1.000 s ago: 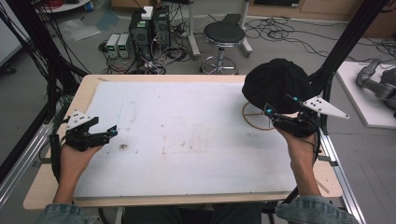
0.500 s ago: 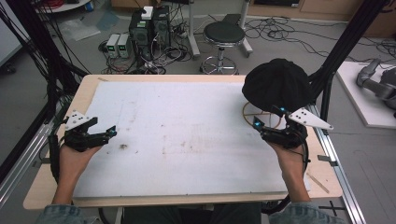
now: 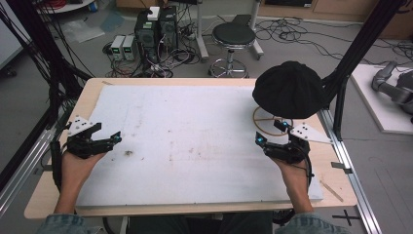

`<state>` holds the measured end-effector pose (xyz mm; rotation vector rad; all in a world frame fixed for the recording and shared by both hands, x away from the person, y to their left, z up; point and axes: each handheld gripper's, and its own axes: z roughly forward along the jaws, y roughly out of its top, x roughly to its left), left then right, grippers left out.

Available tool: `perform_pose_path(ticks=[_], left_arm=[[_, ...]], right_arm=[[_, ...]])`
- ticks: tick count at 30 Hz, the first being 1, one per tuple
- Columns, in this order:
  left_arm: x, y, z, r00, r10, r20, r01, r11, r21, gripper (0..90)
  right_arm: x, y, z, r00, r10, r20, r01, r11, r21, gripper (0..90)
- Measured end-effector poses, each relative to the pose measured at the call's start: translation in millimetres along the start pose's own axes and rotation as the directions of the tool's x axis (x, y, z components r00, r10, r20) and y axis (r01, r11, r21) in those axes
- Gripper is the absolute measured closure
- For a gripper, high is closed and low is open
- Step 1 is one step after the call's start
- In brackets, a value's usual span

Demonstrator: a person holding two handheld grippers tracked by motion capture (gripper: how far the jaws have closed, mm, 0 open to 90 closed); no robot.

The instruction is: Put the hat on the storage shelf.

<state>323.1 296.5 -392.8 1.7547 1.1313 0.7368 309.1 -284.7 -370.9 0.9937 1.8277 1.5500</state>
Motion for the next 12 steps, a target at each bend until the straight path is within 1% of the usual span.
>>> perform_pose_path(ticks=[6, 10, 12], left_arm=[[-0.2, -0.4, 0.6, 1.0000, -0.002, 0.001, 0.002, 1.0000, 0.001, 20.8], [-0.2, -0.4, 0.7, 1.0000, 0.000, 0.001, 0.000, 1.0000, 0.002, 20.8], [-0.3, -0.6, 0.9, 1.0000, -0.001, 0.001, 0.001, 1.0000, 0.001, 20.8]], right_arm=[[0.5, -3.3, 1.2, 1.0000, -0.006, -0.002, 0.006, 1.000, 0.001, 15.8], [1.3, -4.1, 0.8, 1.0000, 0.009, -0.005, -0.009, 1.000, 0.002, 15.6], [1.2, -4.8, 0.6, 1.0000, 0.002, -0.008, -0.002, 1.000, 0.000, 15.6]])
